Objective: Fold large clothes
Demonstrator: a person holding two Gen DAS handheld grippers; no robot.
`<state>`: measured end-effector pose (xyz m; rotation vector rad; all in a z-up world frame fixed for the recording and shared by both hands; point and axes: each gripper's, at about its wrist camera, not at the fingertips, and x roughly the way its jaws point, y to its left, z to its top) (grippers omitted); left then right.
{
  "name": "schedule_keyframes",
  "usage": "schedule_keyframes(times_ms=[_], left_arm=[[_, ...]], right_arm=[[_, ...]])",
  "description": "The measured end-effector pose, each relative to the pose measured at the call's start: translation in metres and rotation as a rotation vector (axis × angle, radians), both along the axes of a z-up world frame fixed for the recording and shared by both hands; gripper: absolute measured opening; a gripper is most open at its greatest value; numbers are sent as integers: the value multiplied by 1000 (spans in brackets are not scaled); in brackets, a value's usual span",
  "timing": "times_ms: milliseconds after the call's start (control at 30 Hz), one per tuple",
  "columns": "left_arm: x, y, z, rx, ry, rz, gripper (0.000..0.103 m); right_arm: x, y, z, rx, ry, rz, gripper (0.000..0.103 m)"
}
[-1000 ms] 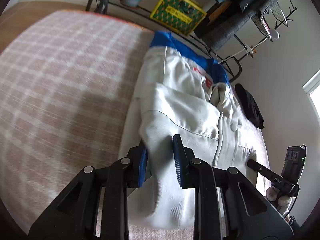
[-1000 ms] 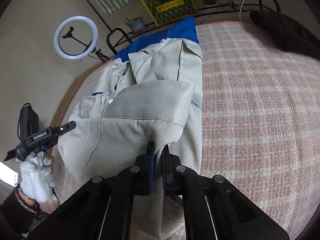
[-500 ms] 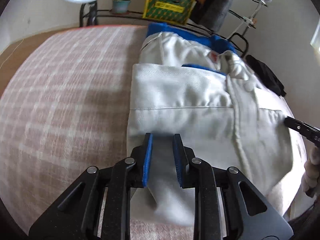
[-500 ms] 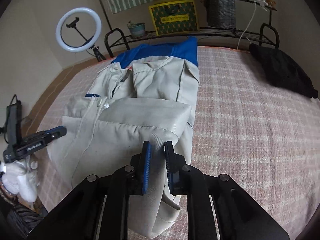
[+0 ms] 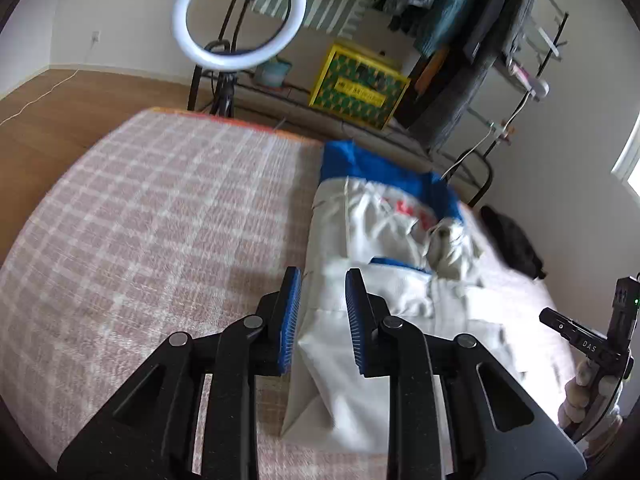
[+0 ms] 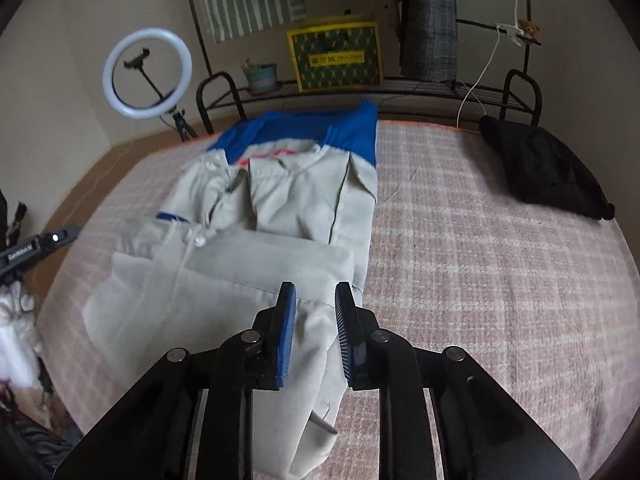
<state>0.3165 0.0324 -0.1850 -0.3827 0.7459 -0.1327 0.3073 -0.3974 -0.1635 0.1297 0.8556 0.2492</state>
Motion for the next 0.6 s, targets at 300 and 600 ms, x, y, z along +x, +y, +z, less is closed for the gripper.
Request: schedule_keyframes(times_ms=[300,600], left_arm=[[-53,-15,81,46,-117,-110,22],[-65,-17,171,57,-211,-203,42]], right_arm=[[-76,0,100,41,-275,18,49],[-105,-3,141,-77,-310,31,49]])
